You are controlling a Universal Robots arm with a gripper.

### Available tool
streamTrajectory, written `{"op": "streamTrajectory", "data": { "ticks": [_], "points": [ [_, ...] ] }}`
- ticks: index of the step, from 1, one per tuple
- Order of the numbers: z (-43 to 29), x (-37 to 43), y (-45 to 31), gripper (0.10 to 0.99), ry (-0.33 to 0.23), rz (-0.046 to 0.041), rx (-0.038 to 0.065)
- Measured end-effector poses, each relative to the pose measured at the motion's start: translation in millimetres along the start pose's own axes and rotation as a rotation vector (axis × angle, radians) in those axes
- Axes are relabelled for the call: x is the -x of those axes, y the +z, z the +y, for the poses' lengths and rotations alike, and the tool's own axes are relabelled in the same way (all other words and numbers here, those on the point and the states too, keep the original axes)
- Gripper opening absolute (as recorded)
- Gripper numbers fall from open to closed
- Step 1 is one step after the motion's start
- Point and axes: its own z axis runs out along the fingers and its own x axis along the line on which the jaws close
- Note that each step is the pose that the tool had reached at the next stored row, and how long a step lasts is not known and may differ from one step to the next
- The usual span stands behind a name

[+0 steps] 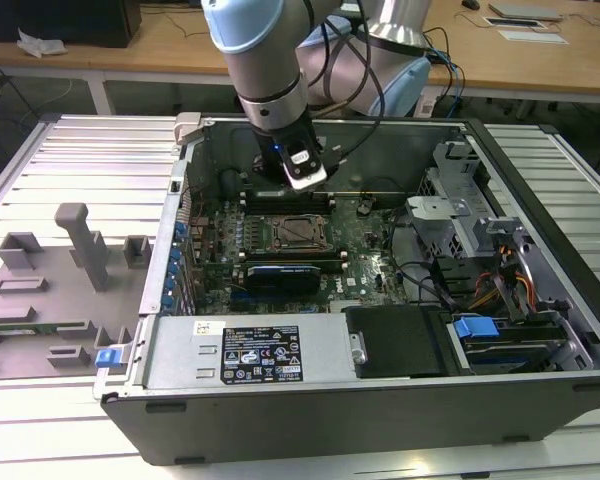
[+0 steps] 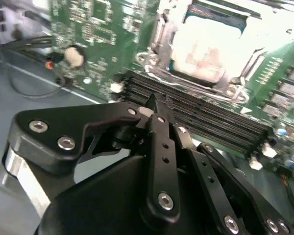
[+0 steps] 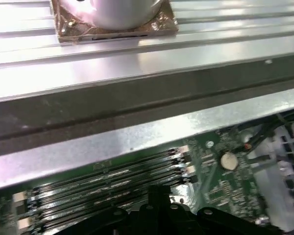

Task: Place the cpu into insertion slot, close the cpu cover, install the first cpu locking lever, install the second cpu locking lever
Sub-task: 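Install the first cpu locking lever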

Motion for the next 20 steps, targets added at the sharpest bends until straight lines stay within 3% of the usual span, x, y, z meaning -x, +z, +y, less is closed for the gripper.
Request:
{"op": "streamTrajectory", "data": {
  "ticks": [1,2,3,5,6,8,9,12,13,15,17,20],
  "points": [
    [0.3,1.1,0.4,0.106,0.003,0.0165,-0.005],
    [1.0,4.5,1.5,0.106,0.012,0.059,-0.017],
    [1.6,7.2,2.3,0.106,0.018,0.0892,-0.027],
    [2.3,10.2,3.1,0.106,0.024,0.1231,-0.041],
    [2.4,10.6,3.4,0.106,0.024,0.1279,-0.047],
    [2.4,10.6,3.3,0.106,0.024,0.1279,-0.048],
    [2.4,10.6,3.3,0.106,0.023,0.1267,-0.053],
    [2.4,10.6,3.3,0.106,0.009,0.1104,-0.121],
    [2.3,10.6,3.3,0.106,0.002,0.104,-0.151],
    [1.9,10.7,3.3,0.106,-0.005,0.0978,-0.183],
    [0.8,11.1,3.0,0.106,-0.011,0.0949,-0.199],
    [-6.2,13.0,1.6,0.106,-0.019,0.0951,-0.202]
  ]
}}
